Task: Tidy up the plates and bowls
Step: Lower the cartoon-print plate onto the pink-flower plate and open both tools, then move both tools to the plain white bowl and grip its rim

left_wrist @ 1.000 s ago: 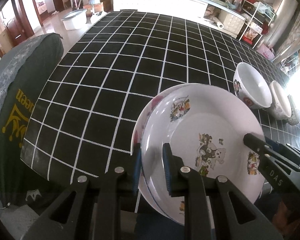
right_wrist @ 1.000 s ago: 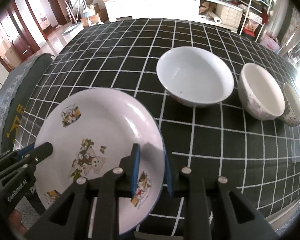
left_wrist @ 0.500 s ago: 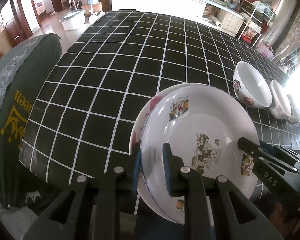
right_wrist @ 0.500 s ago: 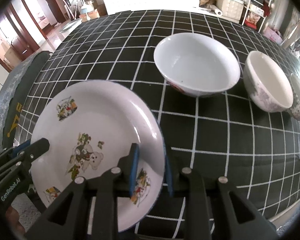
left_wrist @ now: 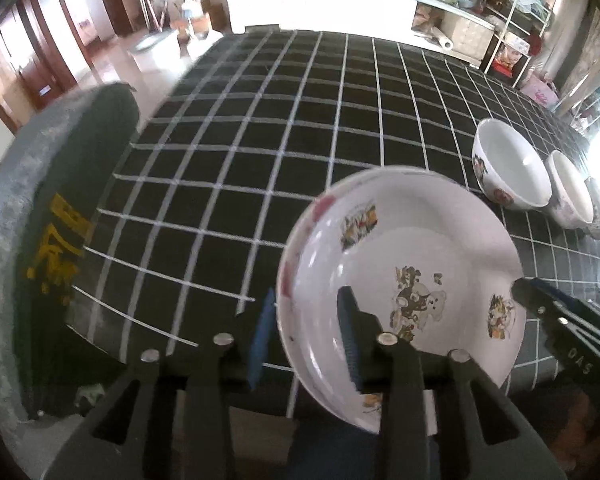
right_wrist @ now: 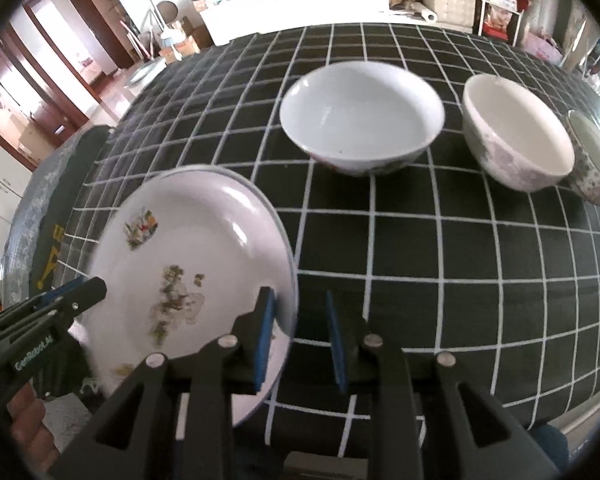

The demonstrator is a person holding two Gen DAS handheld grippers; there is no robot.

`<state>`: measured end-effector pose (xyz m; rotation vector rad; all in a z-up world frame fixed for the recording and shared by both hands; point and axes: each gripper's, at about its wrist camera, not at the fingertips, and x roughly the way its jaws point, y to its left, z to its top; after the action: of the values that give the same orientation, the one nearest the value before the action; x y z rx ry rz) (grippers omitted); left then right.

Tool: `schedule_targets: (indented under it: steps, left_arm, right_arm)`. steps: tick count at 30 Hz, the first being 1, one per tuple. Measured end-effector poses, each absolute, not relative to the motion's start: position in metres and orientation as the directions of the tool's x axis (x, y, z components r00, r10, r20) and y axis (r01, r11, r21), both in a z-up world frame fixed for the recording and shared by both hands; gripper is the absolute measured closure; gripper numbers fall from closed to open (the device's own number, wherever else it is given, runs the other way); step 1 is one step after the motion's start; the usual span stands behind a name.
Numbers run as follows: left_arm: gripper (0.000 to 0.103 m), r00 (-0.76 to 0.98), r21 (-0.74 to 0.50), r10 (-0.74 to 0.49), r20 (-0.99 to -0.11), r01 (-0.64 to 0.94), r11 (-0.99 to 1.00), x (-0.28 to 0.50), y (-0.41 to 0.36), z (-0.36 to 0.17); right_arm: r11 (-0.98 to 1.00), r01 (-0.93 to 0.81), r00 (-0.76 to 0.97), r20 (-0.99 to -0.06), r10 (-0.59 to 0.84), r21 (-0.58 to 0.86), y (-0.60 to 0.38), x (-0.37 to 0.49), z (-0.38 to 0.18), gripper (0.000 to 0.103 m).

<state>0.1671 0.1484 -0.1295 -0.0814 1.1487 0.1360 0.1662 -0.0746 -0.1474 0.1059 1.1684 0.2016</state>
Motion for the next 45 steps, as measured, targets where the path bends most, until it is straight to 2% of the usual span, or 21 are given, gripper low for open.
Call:
schedule_targets:
  steps: [11, 28, 30, 40, 42, 45]
  left_arm:
    - [0.072, 0.449, 0.016, 0.069, -0.891, -0.122, 0.992, 0.162, 0.126, -0.099]
    - [0.072, 0.512, -0.040, -0.050, -0.857, 0.031, 0.999, 0.178, 0.038, -0.065]
    - [0.067, 0.518, -0.040, -0.056, -0.853, 0.041, 0.998, 0.182, 0.032, -0.063]
    - [0.062, 0.500, -0.045, -0.062, -0.864, 0.045, 0.998, 0.200, 0.021, -0.076]
    - [0.054, 0.501, -0.049, -0.067, -0.863, 0.048, 0.998, 0.202, 0.020, -0.077]
    - [0.052, 0.512, -0.052, -0.075, -0.856, 0.060, 0.997, 0.207, 0.019, -0.075]
  right_arm:
    - [0.973, -0.077, 0.430, -0.873, 0.229, 0.217, -0.090, 0.163, -0.124, 0.074]
    - [0.981, -0.022, 0.511, -0.841, 0.177, 0.194, -0.141, 0.163, -0.081, 0.072]
    - [0.981, -0.019, 0.509, -0.842, 0.177, 0.195, -0.145, 0.166, -0.080, 0.072]
    - [0.985, -0.009, 0.533, -0.832, 0.151, 0.174, -0.156, 0.176, -0.077, 0.070]
    - [0.986, -0.011, 0.532, -0.834, 0.147, 0.167, -0.156, 0.179, -0.078, 0.066]
    - [0.988, -0.003, 0.527, -0.840, 0.133, 0.154, -0.159, 0.185, -0.080, 0.057]
